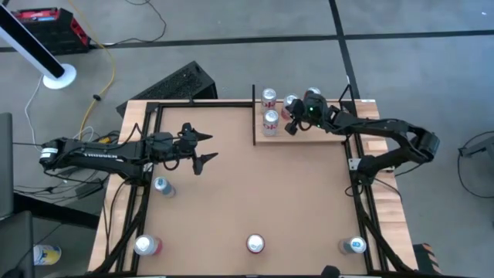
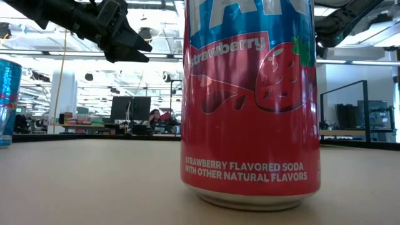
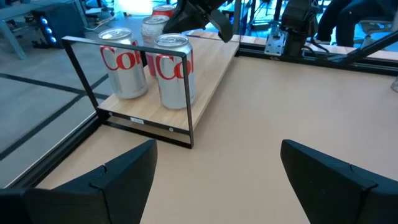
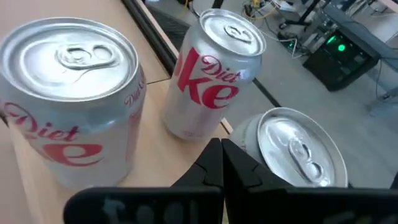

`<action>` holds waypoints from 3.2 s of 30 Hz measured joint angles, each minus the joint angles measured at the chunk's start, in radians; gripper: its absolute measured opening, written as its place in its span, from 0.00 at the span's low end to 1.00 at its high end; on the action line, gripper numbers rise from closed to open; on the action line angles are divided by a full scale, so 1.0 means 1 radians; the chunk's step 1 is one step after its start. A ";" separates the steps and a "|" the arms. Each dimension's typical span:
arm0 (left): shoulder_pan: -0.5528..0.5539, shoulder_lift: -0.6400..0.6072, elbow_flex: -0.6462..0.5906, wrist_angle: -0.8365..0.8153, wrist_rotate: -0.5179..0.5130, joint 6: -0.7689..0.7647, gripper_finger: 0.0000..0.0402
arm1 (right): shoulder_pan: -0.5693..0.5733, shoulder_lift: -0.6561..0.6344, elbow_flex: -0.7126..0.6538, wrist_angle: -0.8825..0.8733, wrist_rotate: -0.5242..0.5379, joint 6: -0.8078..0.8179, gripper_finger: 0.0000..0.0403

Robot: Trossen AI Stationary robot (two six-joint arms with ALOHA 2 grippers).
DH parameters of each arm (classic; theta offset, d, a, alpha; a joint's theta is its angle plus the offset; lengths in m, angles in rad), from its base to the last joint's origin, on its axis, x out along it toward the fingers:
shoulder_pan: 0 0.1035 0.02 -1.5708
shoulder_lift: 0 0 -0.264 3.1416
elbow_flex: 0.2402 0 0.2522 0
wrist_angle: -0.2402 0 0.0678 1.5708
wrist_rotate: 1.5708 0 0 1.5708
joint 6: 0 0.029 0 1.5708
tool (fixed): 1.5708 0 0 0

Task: Place canned beverage on shelf
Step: Put the top pink-white soda can on the shelf, then put the pink-white soda can on the shelf

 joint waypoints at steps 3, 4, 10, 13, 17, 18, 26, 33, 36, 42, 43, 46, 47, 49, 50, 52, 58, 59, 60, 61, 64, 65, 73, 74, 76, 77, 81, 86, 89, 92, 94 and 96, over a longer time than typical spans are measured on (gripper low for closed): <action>0.000 0.000 0.000 -0.001 0.000 0.000 0.82 | 0.002 0.000 -0.001 -0.043 0.000 -0.002 0.04; 0.000 0.000 0.000 -0.001 0.000 0.000 0.82 | 0.006 0.000 -0.001 -0.050 0.000 -0.002 0.04; 0.000 0.000 0.000 0.000 0.000 -0.001 0.82 | 0.013 0.000 -0.001 -0.090 0.011 -0.004 0.05; 0.000 0.000 0.000 0.000 0.000 -0.001 0.82 | 0.006 0.000 -0.001 -0.090 0.044 -0.010 0.05; 0.000 0.000 0.000 0.000 0.000 -0.002 0.82 | -0.007 0.000 -0.001 -0.077 0.050 -0.027 0.05; 0.000 0.000 0.000 0.000 0.000 -0.002 0.82 | -0.011 0.000 -0.001 -0.072 0.050 -0.029 0.05; 0.000 0.000 0.000 0.000 0.000 -0.002 0.82 | -0.053 0.000 -0.001 -0.065 0.051 -0.044 0.05; 0.000 0.000 0.000 -0.001 0.000 -0.001 0.82 | -0.019 -0.001 -0.001 -0.169 0.048 -0.047 0.05; 0.000 0.000 0.000 -0.001 0.000 -0.001 0.82 | -0.004 -0.001 -0.001 -0.207 0.050 -0.047 0.05; 0.000 0.000 0.000 -0.001 0.000 -0.002 0.82 | 0.000 -0.001 -0.001 -0.233 0.241 -0.052 0.05; 0.000 0.000 0.000 0.000 0.000 -0.003 0.82 | -0.002 -0.001 -0.001 -0.229 0.253 -0.051 0.05; 0.000 0.000 0.000 0.000 0.000 -0.005 0.82 | -0.011 -0.001 -0.001 -0.213 0.264 -0.052 0.05; 0.000 0.000 0.000 0.000 0.000 -0.005 0.82 | -0.015 -0.001 -0.001 -0.210 0.264 -0.052 0.05; 0.000 0.000 0.000 0.000 0.000 -0.005 0.82 | -0.024 -0.001 -0.001 -0.193 0.264 -0.050 0.05; 0.000 0.000 0.000 0.000 0.000 -0.005 0.82 | -0.027 -0.001 -0.001 -0.180 0.265 -0.049 0.05; 0.000 0.000 0.000 0.000 0.000 -0.005 0.82 | -0.034 -0.001 -0.001 -0.158 0.268 -0.049 0.05; 0.000 0.000 0.000 -0.001 0.000 -0.001 0.82 | -0.038 -0.001 -0.001 -0.122 0.263 -0.050 0.05; 0.000 0.000 0.000 -0.001 0.000 -0.001 0.82 | -0.037 -0.001 -0.001 -0.117 0.262 -0.050 0.05; 0.000 0.000 0.000 -0.001 0.000 -0.001 0.82 | -0.037 -0.001 -0.001 -0.115 0.262 -0.050 0.05; 0.000 0.000 0.000 -0.001 0.000 -0.001 0.82 | -0.037 -0.001 -0.001 -0.114 0.261 -0.051 0.05; 0.000 0.000 0.000 -0.001 0.000 -0.001 0.82 | -0.037 -0.001 -0.001 -0.115 0.259 -0.050 0.05; 0.000 0.000 0.000 -0.001 0.000 -0.001 0.82 | -0.037 -0.001 -0.001 -0.115 0.258 -0.048 0.05; 0.000 0.000 0.000 -0.001 0.000 -0.001 0.82 | -0.024 -0.002 -0.001 -0.113 0.259 -0.047 0.05; 0.000 0.000 0.000 -0.002 0.000 -0.001 0.82 | -0.017 -0.008 -0.001 -0.125 0.263 -0.044 0.05; 0.000 0.000 0.000 -0.004 0.001 -0.002 0.82 | 0.008 -0.034 -0.001 -0.177 0.300 -0.021 0.05; 0.000 -0.001 0.000 -0.005 0.012 -0.009 0.82 | 0.025 -0.047 -0.001 -0.200 0.328 -0.007 0.05; -0.003 -0.007 0.085 -0.131 0.175 -0.048 0.82 | 0.119 -0.129 -0.003 -0.329 0.385 0.081 0.05; -0.071 0.006 0.272 -0.415 0.207 -0.070 0.82 | 0.297 -0.243 -0.002 -0.407 0.384 0.188 0.05; -0.150 0.028 0.368 -0.507 0.210 -0.093 0.82 | 0.429 -0.298 -0.002 -0.425 0.379 0.239 0.05; -0.249 0.069 0.429 -0.527 0.209 -0.073 0.82 | 0.563 -0.326 -0.002 -0.406 0.360 0.267 0.05; -0.310 0.105 0.468 -0.516 0.211 -0.039 0.82 | 0.649 -0.328 -0.002 -0.392 0.355 0.269 0.05; -0.364 0.144 0.502 -0.516 0.211 -0.007 0.82 | 0.727 -0.316 -0.002 -0.371 0.355 0.268 0.05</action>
